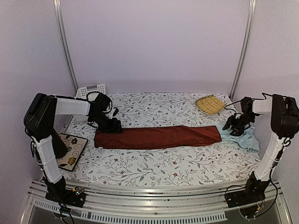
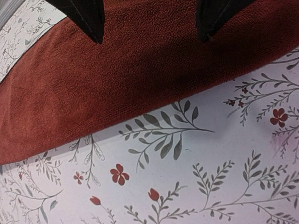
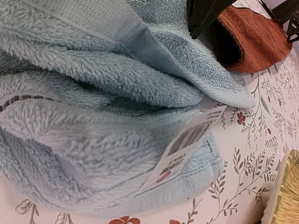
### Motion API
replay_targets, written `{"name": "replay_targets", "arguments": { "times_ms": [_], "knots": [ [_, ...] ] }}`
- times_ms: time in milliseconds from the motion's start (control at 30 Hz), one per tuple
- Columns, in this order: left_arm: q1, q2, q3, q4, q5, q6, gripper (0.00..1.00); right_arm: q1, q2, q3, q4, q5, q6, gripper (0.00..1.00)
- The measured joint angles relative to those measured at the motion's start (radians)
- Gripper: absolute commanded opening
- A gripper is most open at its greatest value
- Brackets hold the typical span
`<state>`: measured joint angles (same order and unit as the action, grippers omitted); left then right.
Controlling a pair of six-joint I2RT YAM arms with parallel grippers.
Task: Roll the towels
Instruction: Move the towel to the corner of the board, then smooth out the towel at the center of the board.
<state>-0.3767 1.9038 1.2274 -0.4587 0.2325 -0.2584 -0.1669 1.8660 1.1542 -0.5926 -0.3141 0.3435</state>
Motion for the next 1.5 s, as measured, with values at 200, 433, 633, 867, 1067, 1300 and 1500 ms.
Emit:
{"name": "replay_targets", "arguments": {
  "times_ms": [200,433,633,867,1067,1300,1500],
  "knots": [
    [0.0,0.019,-0.004,-0.027,-0.011,0.037,0.68,-0.023,0.024,0.033,0.008,0.021,0.011,0.62],
    [0.0,0.019,-0.021,-0.034,-0.034,0.059,0.69,-0.084,0.109,0.162,0.014,0.138,0.024,0.62],
    [-0.002,0.014,-0.023,-0.039,-0.066,0.074,0.73,-0.101,0.143,0.256,0.007,0.202,0.016,0.61],
    [-0.001,-0.022,-0.019,-0.086,-0.104,0.074,0.82,-0.015,0.033,0.275,-0.041,0.2,-0.037,0.67],
    [0.001,-0.084,0.013,-0.124,-0.111,0.052,0.85,0.166,-0.087,0.227,-0.055,0.132,-0.082,0.68],
    [0.006,-0.179,-0.006,-0.147,-0.084,0.003,0.83,0.159,-0.175,0.061,-0.064,0.027,-0.062,0.68],
    [0.007,-0.188,-0.097,-0.158,-0.042,-0.031,0.76,0.158,-0.18,-0.039,-0.059,-0.015,-0.043,0.68]
  ]
}}
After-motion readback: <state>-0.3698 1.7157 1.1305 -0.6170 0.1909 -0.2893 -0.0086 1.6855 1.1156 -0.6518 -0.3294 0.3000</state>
